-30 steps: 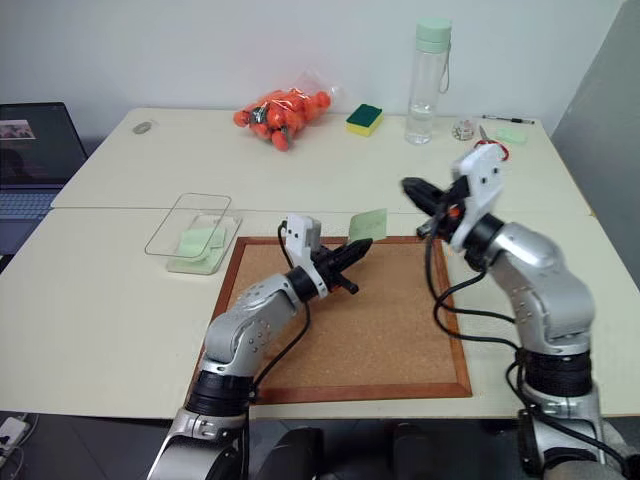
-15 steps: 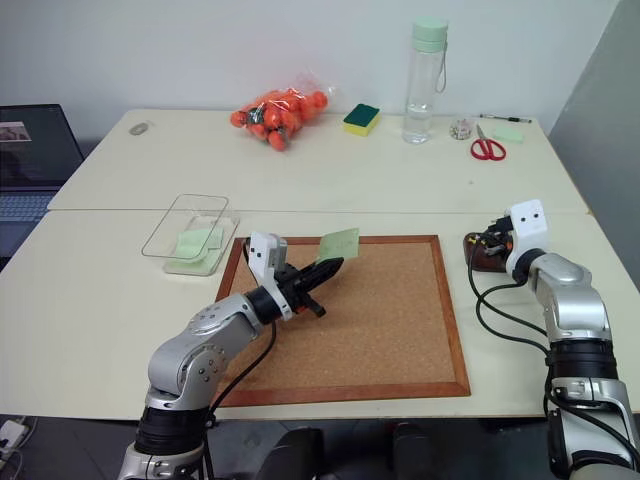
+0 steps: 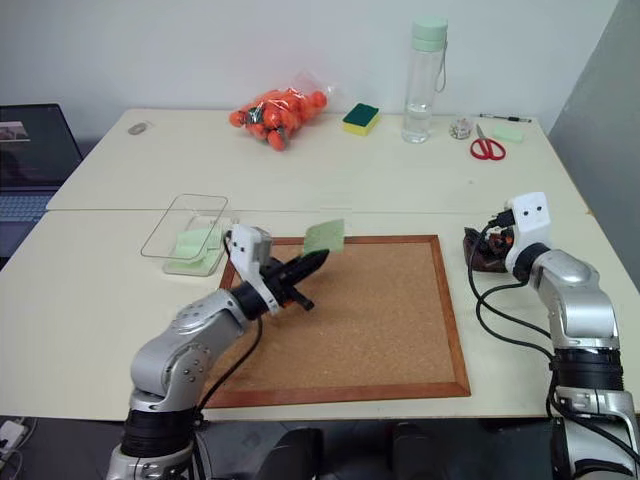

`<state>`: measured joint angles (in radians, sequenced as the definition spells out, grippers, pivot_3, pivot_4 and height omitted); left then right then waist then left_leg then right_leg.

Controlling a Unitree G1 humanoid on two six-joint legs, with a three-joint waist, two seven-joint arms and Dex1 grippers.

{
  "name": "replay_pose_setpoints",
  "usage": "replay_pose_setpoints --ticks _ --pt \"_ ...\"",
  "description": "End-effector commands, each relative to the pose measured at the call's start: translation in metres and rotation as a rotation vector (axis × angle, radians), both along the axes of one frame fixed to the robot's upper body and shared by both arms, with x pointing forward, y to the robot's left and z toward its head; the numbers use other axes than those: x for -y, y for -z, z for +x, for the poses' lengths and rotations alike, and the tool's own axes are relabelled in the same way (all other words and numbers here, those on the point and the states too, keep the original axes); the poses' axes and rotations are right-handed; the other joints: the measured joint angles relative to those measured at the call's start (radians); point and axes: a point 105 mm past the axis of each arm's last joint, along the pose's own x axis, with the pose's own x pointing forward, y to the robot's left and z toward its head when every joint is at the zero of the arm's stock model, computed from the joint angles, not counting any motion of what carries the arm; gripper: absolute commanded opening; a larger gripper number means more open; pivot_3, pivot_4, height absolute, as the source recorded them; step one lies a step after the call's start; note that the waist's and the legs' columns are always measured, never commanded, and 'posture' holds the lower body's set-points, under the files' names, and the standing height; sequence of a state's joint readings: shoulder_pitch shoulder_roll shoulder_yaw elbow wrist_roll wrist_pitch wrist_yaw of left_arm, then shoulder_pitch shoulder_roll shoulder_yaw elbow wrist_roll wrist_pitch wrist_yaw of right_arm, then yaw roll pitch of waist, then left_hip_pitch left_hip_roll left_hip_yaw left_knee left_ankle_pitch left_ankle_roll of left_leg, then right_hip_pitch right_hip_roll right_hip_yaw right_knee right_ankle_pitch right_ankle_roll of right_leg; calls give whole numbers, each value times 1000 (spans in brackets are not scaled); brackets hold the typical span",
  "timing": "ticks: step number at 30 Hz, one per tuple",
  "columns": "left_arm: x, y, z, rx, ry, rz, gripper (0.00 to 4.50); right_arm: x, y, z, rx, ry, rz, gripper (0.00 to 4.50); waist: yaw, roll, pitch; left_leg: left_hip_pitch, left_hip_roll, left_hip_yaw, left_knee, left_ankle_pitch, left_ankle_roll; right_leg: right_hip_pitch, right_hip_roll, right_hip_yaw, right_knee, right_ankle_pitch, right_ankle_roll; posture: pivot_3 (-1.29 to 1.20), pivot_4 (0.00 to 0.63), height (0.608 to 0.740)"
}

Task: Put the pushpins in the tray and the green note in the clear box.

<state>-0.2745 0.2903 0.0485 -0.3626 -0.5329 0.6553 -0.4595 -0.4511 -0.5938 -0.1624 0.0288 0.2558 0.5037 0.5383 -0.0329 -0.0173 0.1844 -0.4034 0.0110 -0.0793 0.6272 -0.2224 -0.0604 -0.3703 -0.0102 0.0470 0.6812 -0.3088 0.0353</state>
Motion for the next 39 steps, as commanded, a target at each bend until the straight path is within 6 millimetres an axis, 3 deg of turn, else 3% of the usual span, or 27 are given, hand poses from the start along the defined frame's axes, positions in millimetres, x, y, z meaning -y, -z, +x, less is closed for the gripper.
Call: replay_pose_setpoints --ticks 1,4,7,11,13,22,23,32,36,39 --pt "-44 -36 -3 87 -155 70 0 -72 -36 -38 68 -400 25 4449 -3 0 0 0 0 0 0 0 0 0 0 0 0 0 0 0 150 740" --pt "-76 -46 -3 79 -247 138 0 -108 -48 -55 67 -589 34 4449 -9 0 1 0 2 -1 0 0 0 -1 2 0 0 0 0 0 150 740" --pt "-128 -57 1 25 -413 201 0 -146 -62 -69 34 -788 46 4449 -9 -1 3 1 2 -1 0 0 0 0 3 0 0 -2 4 0 150 740" --pt "-186 -55 3 -50 -589 321 0 -178 -68 -77 2 -953 49 4449 -7 -2 4 1 2 -2 0 0 0 0 3 -2 0 -2 4 0 150 740" --pt "-204 -52 5 -78 -627 355 0 -189 -69 -75 3 -985 45 4449 -5 -2 4 1 2 -2 0 0 0 -1 2 -1 0 -2 3 0 150 740" --pt "-224 -31 31 -168 -633 471 0 -210 -73 -66 55 -1040 31 4449 3 -2 4 -6 1 -3 -1 0 0 -7 -5 -4 0 0 -1 0 150 740" --pt "-226 -31 32 -168 -640 467 395 -210 -73 -66 56 -1041 30 4500 2 -2 4 -7 1 -2 -1 0 0 -8 -6 -4 0 0 -1 0 150 740" --pt "-224 -41 41 -160 -667 383 2027 -210 -75 -65 69 -1016 32 4500 0 -2 4 -15 1 -2 0 0 0 -17 -7 -4 2 0 -1 0 150 740" --pt "-214 -53 45 -178 -664 171 2754 -210 -76 -65 70 -1008 36 4500 1 -3 4 -15 1 -2 1 0 0 -16 -7 -4 3 1 -1 0 150 740" --pt "-214 -53 45 -190 -687 126 3377 -210 -78 -65 73 -1006 36 4500 0 -3 4 -15 1 -2 2 0 0 -16 -7 -4 5 1 -1 0 150 740"
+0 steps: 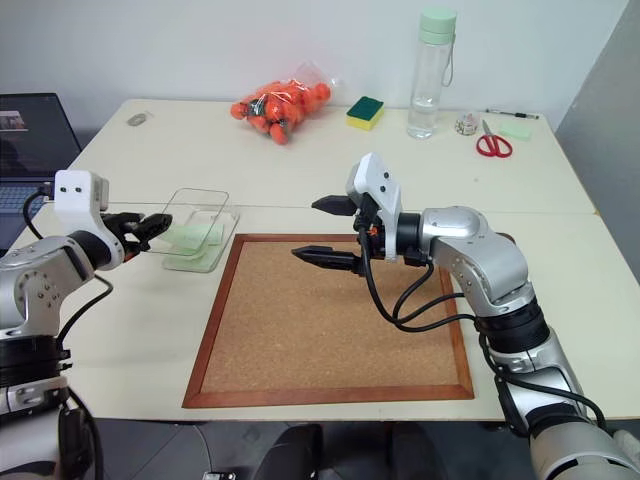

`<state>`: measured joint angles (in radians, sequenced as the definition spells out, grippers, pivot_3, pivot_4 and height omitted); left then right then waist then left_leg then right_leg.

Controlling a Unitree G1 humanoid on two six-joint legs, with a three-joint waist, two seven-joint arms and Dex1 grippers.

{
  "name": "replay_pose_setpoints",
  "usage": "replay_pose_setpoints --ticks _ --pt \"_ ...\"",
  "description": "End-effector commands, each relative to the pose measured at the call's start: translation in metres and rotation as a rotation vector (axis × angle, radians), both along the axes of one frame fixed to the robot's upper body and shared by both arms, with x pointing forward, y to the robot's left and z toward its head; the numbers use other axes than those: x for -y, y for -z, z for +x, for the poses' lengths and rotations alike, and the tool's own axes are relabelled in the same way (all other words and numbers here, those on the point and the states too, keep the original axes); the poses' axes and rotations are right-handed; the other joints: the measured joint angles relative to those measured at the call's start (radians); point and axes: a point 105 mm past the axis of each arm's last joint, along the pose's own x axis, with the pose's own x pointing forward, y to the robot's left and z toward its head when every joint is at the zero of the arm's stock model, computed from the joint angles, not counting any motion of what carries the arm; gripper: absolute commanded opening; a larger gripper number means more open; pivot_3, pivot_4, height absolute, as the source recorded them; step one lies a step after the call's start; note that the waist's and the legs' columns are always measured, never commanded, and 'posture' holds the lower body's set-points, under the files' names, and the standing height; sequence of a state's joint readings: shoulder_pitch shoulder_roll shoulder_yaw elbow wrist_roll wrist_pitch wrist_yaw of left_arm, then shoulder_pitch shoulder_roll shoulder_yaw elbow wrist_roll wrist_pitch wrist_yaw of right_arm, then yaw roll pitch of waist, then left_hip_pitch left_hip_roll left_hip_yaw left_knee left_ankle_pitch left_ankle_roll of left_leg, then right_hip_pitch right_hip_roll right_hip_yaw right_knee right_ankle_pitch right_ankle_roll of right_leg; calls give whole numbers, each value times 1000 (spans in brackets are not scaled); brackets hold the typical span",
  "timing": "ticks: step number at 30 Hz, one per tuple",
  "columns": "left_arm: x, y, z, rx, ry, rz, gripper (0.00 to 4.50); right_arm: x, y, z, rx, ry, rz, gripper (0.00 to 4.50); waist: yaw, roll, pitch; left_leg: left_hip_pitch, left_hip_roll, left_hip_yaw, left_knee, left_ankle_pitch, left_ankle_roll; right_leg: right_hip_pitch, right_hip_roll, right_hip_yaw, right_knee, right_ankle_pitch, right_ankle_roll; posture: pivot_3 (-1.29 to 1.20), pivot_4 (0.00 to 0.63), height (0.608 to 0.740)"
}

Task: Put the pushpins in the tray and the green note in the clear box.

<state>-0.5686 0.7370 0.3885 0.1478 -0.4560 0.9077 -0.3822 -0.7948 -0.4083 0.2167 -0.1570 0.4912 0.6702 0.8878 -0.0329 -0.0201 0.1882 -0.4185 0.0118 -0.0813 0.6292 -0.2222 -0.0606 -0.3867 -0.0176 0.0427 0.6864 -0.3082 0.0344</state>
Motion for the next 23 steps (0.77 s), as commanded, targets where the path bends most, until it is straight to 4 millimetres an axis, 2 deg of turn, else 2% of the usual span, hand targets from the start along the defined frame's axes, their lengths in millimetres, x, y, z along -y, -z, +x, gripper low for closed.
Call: replay_pose_setpoints --ticks 1,6,8,11,14,19,23 --pt "-4 -22 -3 75 -48 -17 3567 0 -18 -5 65 -8 26 4500 0 0 0 0 0 0 0 0 0 0 0 0 1 0 0 0 150 740" --pt "-8 -41 -6 177 -87 122 4435 1 -20 -4 69 -1 32 4500 -1 0 0 1 0 0 0 0 0 -1 0 0 3 0 0 0 150 740" --pt "2 -44 -15 201 -35 205 4435 5 -16 -6 62 1 23 4500 -3 0 0 1 0 0 0 0 -1 -1 0 1 3 0 0 0 150 740" --pt "29 -36 -30 200 128 287 4435 15 -3 -6 77 21 -10 4500 -2 0 0 1 1 0 0 1 -1 -1 -1 1 3 0 0 0 150 740" --pt "58 -34 -54 299 234 428 4435 32 15 -9 143 49 -65 4500 3 0 0 1 0 1 0 0 -1 0 -2 2 1 0 0 0 150 740" --pt "95 -3 -79 270 350 341 4435 61 47 -10 131 149 -90 4500 5 0 0 1 0 1 0 0 -1 3 -3 1 -4 1 2 0 150 740" --pt "110 11 -89 278 386 265 4435 74 60 -11 118 220 -58 4500 4 0 0 4 1 0 0 0 -1 6 -1 1 -3 1 2 0 150 740"
